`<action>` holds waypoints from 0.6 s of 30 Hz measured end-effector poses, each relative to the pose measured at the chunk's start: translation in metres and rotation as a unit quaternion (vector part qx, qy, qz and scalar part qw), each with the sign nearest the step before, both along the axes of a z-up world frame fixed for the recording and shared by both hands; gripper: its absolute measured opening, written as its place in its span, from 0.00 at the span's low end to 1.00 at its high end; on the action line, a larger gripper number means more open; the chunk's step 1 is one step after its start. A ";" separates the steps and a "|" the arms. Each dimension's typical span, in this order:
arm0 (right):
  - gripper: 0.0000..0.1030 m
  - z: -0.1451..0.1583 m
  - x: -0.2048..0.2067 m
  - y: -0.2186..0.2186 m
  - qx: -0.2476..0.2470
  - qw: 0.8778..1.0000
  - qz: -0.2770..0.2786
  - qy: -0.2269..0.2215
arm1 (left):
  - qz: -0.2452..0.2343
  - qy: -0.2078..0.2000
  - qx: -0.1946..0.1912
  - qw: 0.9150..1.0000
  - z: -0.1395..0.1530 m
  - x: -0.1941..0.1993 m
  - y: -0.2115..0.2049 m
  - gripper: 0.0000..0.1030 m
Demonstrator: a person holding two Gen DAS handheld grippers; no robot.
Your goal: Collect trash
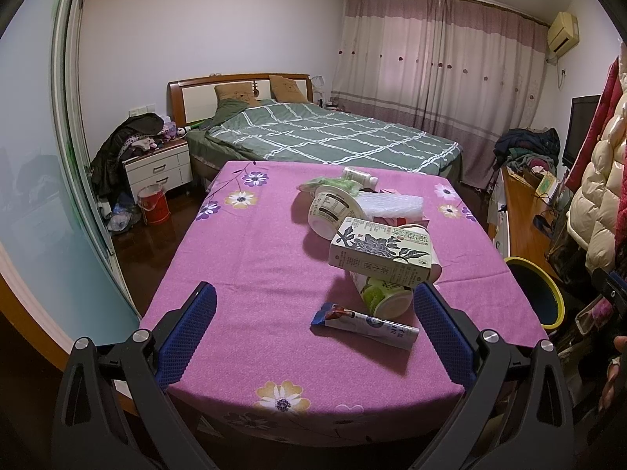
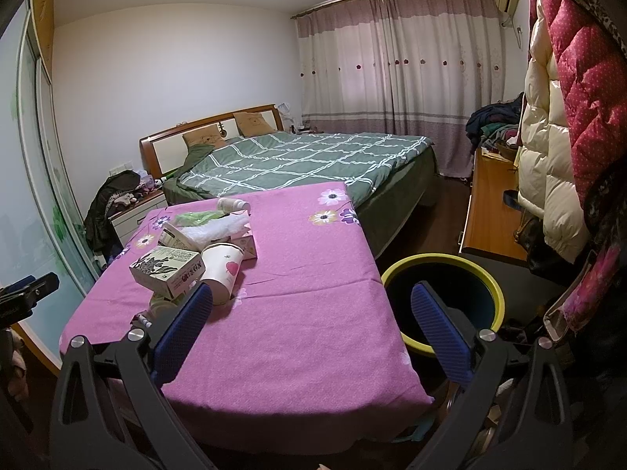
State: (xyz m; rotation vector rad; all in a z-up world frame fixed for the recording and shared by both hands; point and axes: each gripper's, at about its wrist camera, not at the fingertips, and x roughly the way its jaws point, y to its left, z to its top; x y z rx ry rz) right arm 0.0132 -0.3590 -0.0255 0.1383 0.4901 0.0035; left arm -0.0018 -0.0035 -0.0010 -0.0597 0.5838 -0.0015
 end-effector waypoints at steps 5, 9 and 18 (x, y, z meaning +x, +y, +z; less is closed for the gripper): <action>0.94 0.000 0.000 0.000 0.000 1.000 0.000 0.000 | 0.000 0.000 0.000 1.000 0.000 0.000 0.000 0.96; 0.94 0.000 0.000 -0.001 0.001 1.000 0.000 0.001 | 0.000 0.000 0.000 1.000 0.000 0.000 0.000 0.96; 0.94 0.000 0.000 -0.001 0.002 1.000 -0.002 0.001 | -0.001 0.001 0.001 1.000 -0.001 0.000 -0.001 0.96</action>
